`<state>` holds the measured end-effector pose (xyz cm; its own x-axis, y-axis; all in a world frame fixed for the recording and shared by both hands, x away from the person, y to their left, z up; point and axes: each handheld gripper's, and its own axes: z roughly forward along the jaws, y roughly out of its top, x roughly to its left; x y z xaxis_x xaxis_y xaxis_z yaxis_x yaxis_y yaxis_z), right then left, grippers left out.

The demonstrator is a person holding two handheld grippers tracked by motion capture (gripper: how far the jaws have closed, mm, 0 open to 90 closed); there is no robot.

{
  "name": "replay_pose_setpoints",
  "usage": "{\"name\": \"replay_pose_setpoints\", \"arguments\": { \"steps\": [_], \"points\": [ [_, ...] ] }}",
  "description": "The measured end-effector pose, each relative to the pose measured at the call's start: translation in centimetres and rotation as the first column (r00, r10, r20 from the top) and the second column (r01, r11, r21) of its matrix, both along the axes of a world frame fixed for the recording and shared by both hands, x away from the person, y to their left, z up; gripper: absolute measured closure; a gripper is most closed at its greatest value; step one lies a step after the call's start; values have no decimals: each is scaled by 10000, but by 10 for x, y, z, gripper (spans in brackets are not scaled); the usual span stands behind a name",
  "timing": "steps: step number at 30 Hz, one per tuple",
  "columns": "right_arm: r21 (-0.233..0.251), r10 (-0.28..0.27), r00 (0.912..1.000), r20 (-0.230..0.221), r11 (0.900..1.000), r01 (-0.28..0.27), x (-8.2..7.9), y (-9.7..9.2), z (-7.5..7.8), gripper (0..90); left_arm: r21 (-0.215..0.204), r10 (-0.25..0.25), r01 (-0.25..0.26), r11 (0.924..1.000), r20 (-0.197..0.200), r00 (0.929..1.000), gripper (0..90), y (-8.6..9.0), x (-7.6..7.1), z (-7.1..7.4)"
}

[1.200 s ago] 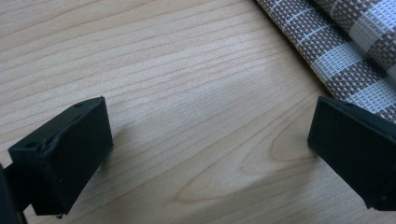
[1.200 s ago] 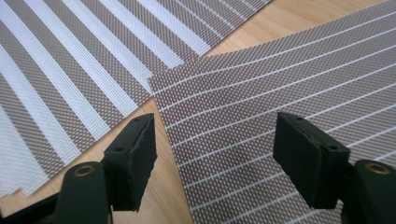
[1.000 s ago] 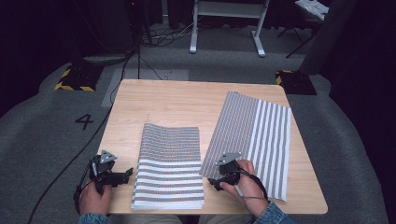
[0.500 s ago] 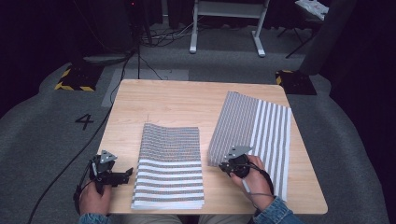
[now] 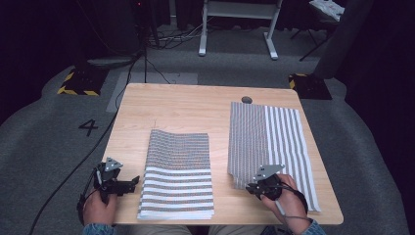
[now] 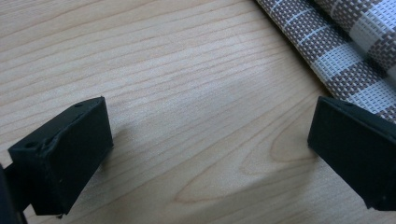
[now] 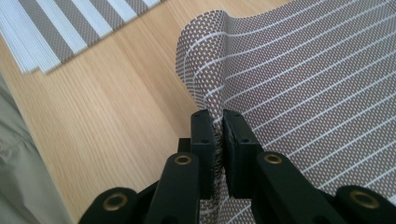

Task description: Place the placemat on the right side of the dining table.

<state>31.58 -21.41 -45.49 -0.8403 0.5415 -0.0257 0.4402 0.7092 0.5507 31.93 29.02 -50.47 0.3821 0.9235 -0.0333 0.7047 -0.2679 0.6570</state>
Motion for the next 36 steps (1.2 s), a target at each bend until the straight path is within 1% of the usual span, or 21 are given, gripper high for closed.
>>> {"name": "replay_pose_setpoints", "arguments": {
  "steps": [2, 3, 4, 6, 7, 9, 12, 14, 18, 21, 24, 26, 27, 28, 32, 35, 36],
  "points": [
    [50, -170, 9998, -61, 9998, 170, -2, -7, -1, 834, -8, -2, 2, 10000, 9, 10000, 0, 0, 0, 0],
    [-22, -245, 9997, -3, 9997, 245, -3, -11, -2, 830, -8, -3, 3, 10000, 7, 10000, 0, 0, 0, 0],
    [73, -294, 9996, -38, 9995, 294, -3, -14, -3, 824, -6, -5, 5, 10000, 1, 10000, 0, 0, 0, 0],
    [181, -624, 9980, -66, 9979, 625, -3, -21, -5, 815, -2, 0, 0, 10000, 3, 10000, 0, 0, 0, 0],
    [109, -600, 9982, 72, 9981, 599, -2, -25, -6, 810, -8, -2, 2, 10000, 9, 10000, 0, 0, 0, 0],
    [109, -749, 9971, 142, 9971, 747, -1, -30, -9, 808, -3, 1, -1, 10000, 3, 10000, 0, 0, 0, 0],
    [319, -847, 9963, 151, 9959, 842, 2, -37, -12, 810, -6, 7, -7, 10000, 5, 10000, 0, 0, 0, 0],
    [414, -889, 9959, 136, 9952, 883, 2, -38, -13, 809, -2, 2, -2, 10000, 2, 10000, 0, 0, 0, 0],
    [367, -891, 9958, 229, 9954, 882, 2, -38, -14, 824, -8, 0, 0, 10000, 12, 10000, 0, 0, 0, 0],
    [305, -1087, 9935, 347, 9937, 1076, 6, -41, -14, 824, -5, -1, 1, 10000, 8, 10000, 0, 0, 0, 0],
    [373, -1307, 9903, 471, 9909, 1290, 11, -46, -15, 824, 3, 0, 0, 10000, -1, 10000, 0, 0, 0, 0],
    [409, -1284, 9902, 552, 9912, 1263, 13, -48, -16, 824, -3, -3, 3, 10000, 9, 10000, 0, 0, 0, 0],
    [484, -1373, 9894, 474, 9897, 1350, 13, -49, -17, 824, 1, 1, -1, 10000, 5, 10000, 0, 0, 0, 0],
    [476, -1321, 9898, 539, 9904, 1296, 14, -49, -17, 824, 1, 0, 0, 10000, 2, 10000, 0, 0, 0, 0],
    [500, -1517, 9867, 590, 9876, 1488, 17, -50, -17, 824, -6, 0, 0, 10000, 9, 10000, 0, 0, 0, 0],
    [605, -1695, 9834, 654, 9843, 1656, 20, -49, -17, 823, -6, -1, 1, 10000, 8, 10000, 0, 0, 0, 0],
    [536, -1654, 9839, 681, 9853, 1619, 22, -49, -18, 822, -8, 0, 0, 10000, 9, 10000, 0, 0, 0, 0]
  ]
}}
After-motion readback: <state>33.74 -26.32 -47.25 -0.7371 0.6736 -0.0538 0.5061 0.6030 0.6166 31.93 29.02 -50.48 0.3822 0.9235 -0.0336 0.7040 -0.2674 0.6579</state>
